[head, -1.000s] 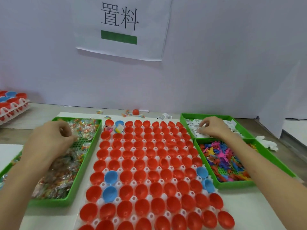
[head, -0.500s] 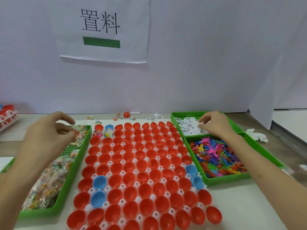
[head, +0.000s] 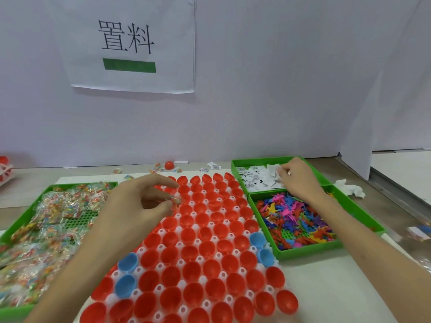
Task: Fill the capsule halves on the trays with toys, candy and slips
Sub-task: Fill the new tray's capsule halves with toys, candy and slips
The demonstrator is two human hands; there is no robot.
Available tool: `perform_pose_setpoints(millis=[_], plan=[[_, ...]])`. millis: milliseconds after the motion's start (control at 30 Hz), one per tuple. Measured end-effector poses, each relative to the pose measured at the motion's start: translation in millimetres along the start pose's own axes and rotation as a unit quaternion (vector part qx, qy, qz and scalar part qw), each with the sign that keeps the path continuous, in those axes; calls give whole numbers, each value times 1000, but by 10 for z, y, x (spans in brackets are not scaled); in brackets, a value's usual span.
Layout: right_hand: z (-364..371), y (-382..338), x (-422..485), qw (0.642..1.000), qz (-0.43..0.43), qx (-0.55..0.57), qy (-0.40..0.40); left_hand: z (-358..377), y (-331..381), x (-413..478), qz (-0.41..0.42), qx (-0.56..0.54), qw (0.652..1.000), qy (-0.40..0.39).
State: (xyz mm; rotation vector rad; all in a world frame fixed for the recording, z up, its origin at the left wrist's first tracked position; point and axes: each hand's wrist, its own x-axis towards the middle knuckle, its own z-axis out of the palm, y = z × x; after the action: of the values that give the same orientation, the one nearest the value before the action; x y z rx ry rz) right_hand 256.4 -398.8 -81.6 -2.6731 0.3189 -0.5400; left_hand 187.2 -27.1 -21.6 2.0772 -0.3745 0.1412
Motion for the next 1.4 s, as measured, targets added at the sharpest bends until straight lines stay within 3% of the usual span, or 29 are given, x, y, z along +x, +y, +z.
perform_pose_setpoints(millis=[267, 400, 533, 733, 900, 1133, 1267, 1400], plan=[[-184, -17, -54, 999, 5, -17, 38, 54, 71, -51, -10, -52, 998, -46], [-350, -420, -448, 981, -57, 139, 124, 167, 131, -104, -34, -103, 992, -56], [-369, -652, -937, 958, -105, 244, 108, 283, 173, -161, -39, -131, 985, -101], [-248, -215, -428, 991, 35, 114, 62, 296, 185, -164, -42, -122, 986, -101], [-86, 32, -5, 990, 114, -35, -78, 312, 198, -189, -51, -121, 985, -115], [1, 73, -3, 996, 75, 21, 31, 281, 176, -162, -44, -133, 984, -106], [-34, 53, -72, 994, 32, 87, 64, 302, 169, -163, -45, -135, 983, -112], [-60, 16, -72, 985, 57, 146, 65, 309, 164, -155, -45, -136, 983, -117]])
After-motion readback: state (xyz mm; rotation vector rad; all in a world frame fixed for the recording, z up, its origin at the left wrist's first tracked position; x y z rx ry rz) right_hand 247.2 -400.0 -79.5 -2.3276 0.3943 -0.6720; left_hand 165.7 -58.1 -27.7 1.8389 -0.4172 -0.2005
